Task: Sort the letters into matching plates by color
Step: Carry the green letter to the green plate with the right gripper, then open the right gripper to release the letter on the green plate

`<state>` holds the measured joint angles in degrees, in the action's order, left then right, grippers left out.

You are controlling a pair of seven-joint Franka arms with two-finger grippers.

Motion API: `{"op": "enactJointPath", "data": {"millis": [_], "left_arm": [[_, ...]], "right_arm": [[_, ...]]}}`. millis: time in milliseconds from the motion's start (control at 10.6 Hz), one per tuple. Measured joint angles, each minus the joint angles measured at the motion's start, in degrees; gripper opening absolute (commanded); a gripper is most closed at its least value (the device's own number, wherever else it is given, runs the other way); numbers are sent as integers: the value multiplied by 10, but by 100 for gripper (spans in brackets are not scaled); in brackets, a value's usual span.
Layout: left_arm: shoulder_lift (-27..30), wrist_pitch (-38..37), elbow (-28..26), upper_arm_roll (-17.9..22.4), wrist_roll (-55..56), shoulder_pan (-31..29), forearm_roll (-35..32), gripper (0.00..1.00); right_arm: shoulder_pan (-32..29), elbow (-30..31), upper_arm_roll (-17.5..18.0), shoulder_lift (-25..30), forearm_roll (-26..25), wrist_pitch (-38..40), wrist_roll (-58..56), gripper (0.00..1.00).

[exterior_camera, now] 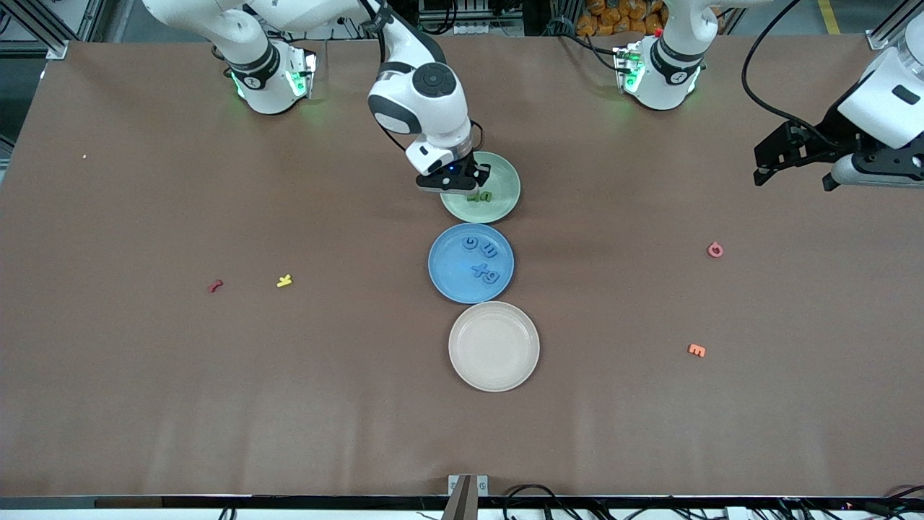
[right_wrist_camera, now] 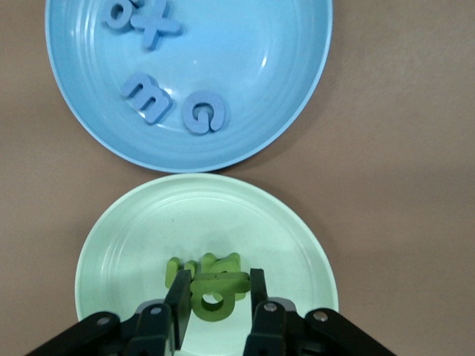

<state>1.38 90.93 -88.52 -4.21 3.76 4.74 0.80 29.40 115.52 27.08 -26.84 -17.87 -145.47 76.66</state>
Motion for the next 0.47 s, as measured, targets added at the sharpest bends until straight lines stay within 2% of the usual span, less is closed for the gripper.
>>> {"op": "enactJointPath", "data": {"millis": [189, 473], "left_arm": [[0, 0, 0, 0, 0, 0, 0, 100], [0, 0, 0, 0, 0, 0, 0, 100]], "right_arm": [[8, -7, 0, -20, -31, 0, 28, 2], [12, -12, 0, -43, -49, 0, 39, 11]]}}
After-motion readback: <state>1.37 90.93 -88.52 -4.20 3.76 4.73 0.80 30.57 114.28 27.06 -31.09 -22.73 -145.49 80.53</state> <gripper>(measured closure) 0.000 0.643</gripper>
